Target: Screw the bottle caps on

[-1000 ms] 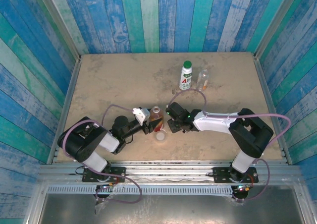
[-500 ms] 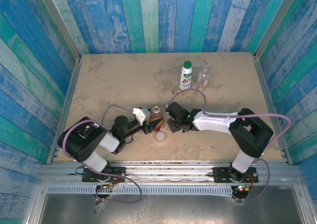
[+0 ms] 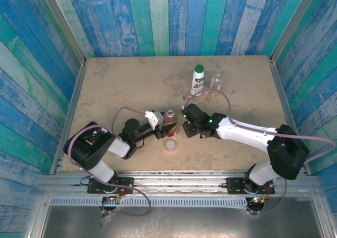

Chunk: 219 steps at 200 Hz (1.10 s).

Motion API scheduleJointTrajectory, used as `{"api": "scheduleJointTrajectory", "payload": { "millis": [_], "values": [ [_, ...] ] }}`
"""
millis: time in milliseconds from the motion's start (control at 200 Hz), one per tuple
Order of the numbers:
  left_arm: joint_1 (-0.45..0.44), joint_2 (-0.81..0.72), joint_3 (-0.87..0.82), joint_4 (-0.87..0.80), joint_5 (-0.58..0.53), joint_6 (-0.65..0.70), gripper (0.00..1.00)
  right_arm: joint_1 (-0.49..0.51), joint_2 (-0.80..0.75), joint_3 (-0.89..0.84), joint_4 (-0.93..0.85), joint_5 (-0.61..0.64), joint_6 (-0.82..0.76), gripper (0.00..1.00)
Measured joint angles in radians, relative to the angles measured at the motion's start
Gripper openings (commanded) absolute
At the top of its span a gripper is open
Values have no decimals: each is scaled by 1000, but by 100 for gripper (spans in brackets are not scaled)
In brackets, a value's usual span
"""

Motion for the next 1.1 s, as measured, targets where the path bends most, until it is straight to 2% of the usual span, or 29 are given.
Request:
{"api": "scheduleJointTrajectory", "payload": {
  "millis": [245,491,1097],
  "values": [
    [-11,66,29,15,21,-8,60,-6,-35,145,-150,-43,-37,32],
    [-16,137,39,110,34,-35,60,-6,-39,288,-267,-117,-79,33],
    [-23,154,53,115,55,-30,60,-6,71,507,-351,-200,-135,33]
  ]
}}
